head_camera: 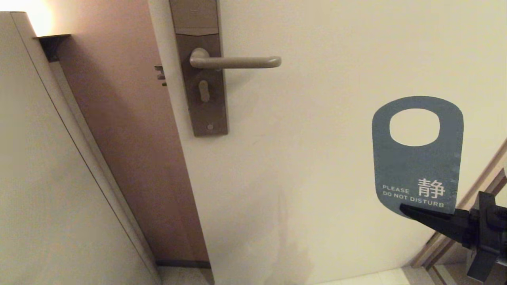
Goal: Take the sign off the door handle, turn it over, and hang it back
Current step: Hang the sign back with the other side facing out
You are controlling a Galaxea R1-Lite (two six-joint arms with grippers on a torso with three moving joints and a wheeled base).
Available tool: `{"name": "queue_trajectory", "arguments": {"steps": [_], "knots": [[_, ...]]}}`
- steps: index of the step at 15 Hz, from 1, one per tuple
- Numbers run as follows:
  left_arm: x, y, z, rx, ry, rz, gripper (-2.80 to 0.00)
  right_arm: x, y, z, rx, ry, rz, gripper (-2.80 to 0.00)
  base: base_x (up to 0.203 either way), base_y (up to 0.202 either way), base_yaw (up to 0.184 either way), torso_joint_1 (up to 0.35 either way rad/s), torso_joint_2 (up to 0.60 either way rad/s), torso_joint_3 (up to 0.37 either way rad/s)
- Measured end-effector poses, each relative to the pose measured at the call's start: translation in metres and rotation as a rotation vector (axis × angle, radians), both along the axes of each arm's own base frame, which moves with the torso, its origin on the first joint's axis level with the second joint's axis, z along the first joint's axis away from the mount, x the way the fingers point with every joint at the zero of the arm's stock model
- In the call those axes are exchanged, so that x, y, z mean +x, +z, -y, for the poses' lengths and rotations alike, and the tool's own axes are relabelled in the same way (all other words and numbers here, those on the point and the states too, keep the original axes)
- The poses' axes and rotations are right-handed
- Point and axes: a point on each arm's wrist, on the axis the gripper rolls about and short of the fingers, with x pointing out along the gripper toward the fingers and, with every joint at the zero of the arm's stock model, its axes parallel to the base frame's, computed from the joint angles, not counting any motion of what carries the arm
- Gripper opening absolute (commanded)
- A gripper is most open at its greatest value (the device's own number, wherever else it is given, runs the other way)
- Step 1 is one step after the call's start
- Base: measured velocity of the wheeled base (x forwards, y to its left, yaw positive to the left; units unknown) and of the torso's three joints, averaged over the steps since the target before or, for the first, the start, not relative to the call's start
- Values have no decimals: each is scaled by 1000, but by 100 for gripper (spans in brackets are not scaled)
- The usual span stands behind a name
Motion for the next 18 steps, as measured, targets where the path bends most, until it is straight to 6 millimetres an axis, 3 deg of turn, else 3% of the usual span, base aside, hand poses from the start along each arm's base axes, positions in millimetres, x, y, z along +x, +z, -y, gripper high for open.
{"name": "queue_trajectory", "arguments": {"steps": [13, 18], "knots": [[0, 0, 0, 0, -1, 0, -280, 59, 37, -12, 26, -58, 32, -280, 0, 0, 0, 0, 0, 0], [0, 0, 0, 0, 0, 0, -280, 80, 64, -16, 89, -64, 65, -280, 0, 0, 0, 0, 0, 0]]}}
